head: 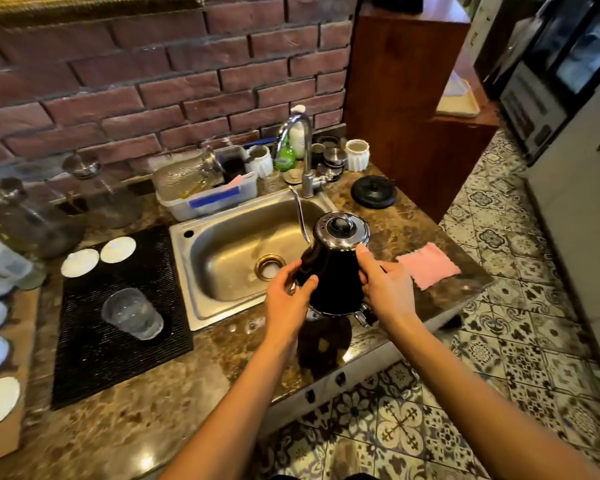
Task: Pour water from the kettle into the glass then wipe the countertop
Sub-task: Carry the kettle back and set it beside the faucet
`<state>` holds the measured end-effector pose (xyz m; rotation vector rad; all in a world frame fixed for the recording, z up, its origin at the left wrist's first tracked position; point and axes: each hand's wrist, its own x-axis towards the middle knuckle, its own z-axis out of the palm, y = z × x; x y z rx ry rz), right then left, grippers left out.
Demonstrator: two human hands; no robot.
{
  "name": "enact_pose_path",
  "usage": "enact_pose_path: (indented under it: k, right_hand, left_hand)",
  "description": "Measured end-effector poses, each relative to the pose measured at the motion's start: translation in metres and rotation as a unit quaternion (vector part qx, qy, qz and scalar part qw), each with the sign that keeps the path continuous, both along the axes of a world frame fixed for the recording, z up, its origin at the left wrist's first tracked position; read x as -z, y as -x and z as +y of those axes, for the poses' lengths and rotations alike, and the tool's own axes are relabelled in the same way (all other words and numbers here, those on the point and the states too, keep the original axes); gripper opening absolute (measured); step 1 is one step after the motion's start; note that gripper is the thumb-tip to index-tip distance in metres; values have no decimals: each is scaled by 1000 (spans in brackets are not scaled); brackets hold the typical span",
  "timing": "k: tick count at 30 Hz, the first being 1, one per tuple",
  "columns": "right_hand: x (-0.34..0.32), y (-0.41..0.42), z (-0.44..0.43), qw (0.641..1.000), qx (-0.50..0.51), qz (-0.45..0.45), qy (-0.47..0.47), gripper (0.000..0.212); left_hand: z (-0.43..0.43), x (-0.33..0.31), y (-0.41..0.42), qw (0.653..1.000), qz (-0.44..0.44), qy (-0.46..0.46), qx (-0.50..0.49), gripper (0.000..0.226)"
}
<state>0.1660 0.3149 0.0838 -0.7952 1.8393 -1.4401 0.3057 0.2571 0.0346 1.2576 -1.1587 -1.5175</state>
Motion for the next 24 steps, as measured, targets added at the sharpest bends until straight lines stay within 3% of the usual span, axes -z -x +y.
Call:
enact_pose_path:
  k: [8, 24]
  right_hand:
    - [-8, 88, 18, 1000, 16, 7, 16, 60]
    - [-4, 170, -23, 999, 50, 10, 4, 59]
  left_hand:
    - [15, -12, 90, 1000, -21, 7, 14, 40]
    - [-32, -15, 176, 995, -93, 19, 15, 38]
